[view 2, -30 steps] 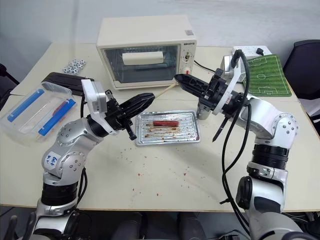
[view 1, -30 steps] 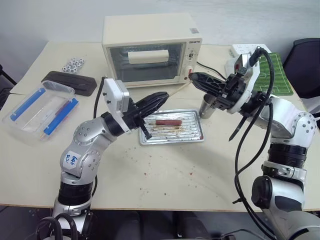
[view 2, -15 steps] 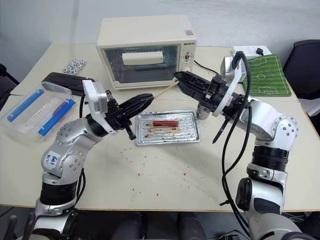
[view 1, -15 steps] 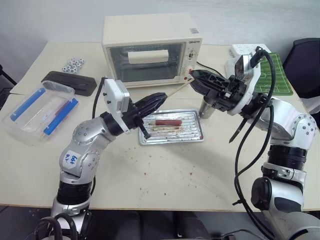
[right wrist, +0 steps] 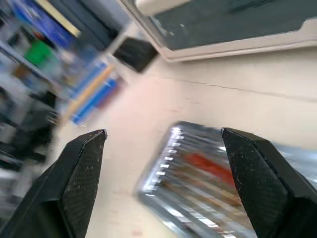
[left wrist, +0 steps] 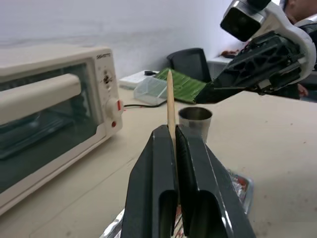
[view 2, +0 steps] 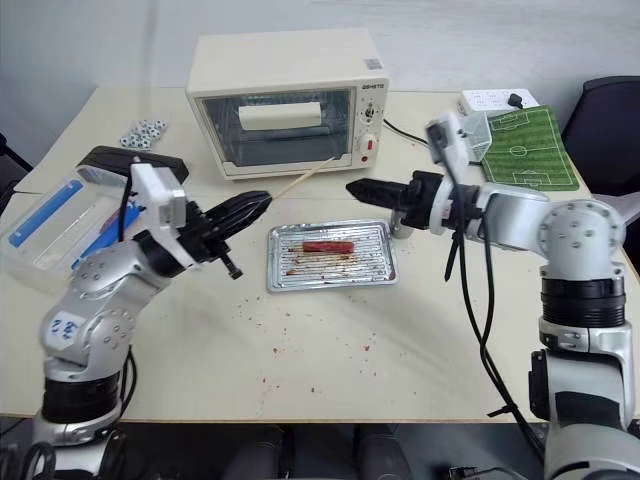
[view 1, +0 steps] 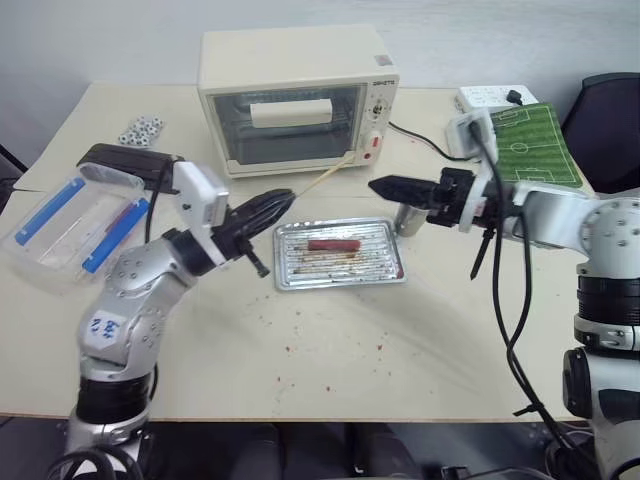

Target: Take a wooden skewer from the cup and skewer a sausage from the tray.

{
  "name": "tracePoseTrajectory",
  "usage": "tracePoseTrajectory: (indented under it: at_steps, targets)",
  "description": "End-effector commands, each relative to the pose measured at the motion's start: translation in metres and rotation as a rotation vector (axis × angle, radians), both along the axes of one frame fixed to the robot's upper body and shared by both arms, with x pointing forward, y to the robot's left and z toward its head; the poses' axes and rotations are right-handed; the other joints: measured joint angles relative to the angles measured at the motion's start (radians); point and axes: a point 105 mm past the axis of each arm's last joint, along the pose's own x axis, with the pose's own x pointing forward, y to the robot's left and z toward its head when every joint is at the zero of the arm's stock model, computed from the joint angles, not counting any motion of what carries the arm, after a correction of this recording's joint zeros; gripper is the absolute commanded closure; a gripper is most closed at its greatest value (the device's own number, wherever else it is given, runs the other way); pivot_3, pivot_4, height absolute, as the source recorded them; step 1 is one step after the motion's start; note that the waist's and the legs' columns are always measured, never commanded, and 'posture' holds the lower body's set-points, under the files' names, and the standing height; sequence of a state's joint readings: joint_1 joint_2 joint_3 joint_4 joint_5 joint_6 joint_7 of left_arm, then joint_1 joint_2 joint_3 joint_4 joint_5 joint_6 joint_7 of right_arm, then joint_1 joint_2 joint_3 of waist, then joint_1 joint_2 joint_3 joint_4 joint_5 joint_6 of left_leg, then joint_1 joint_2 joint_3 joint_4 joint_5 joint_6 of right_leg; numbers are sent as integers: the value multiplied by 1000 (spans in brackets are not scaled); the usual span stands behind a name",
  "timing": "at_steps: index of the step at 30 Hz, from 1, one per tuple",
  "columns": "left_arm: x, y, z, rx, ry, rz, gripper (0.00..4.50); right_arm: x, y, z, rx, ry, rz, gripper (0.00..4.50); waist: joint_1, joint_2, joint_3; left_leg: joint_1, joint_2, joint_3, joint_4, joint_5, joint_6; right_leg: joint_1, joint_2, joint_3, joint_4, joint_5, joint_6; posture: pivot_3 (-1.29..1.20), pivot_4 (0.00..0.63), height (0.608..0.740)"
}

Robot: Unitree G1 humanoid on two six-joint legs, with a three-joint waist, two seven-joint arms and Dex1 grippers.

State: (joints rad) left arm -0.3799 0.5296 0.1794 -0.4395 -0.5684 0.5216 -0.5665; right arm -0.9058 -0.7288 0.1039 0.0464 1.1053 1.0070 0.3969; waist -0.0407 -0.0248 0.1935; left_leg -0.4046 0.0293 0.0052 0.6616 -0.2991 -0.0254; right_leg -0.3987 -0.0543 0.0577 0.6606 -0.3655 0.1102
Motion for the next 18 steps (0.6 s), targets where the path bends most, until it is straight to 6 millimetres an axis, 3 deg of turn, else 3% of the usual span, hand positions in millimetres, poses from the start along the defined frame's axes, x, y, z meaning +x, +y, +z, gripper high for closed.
tracePoseTrajectory:
  at_steps: [1,7,12,18]
  targets:
    - [-16,16,4,26,-18,29,4500,12,14,-12,-207,-217,90,647,0,0,0,0,0,0,0,0,0,0,0,0,0,0,0,0,150,740]
    - [-27,36,-12,109,52,84,4500,33,32,-42,-480,-442,202,647,-4,0,0,0,-1,0,0,0,-1,0,-2,0,0,0,0,0,150,740]
    - [-37,52,-18,169,86,121,4500,45,47,-57,-561,-489,283,647,-14,0,0,0,-2,0,0,3,-5,0,-3,-1,0,0,0,0,150,740]
    - [-40,61,-15,174,83,161,4500,43,58,-69,-581,-480,367,647,-16,1,0,0,-2,0,0,3,-5,0,-3,-1,0,0,0,0,150,740]
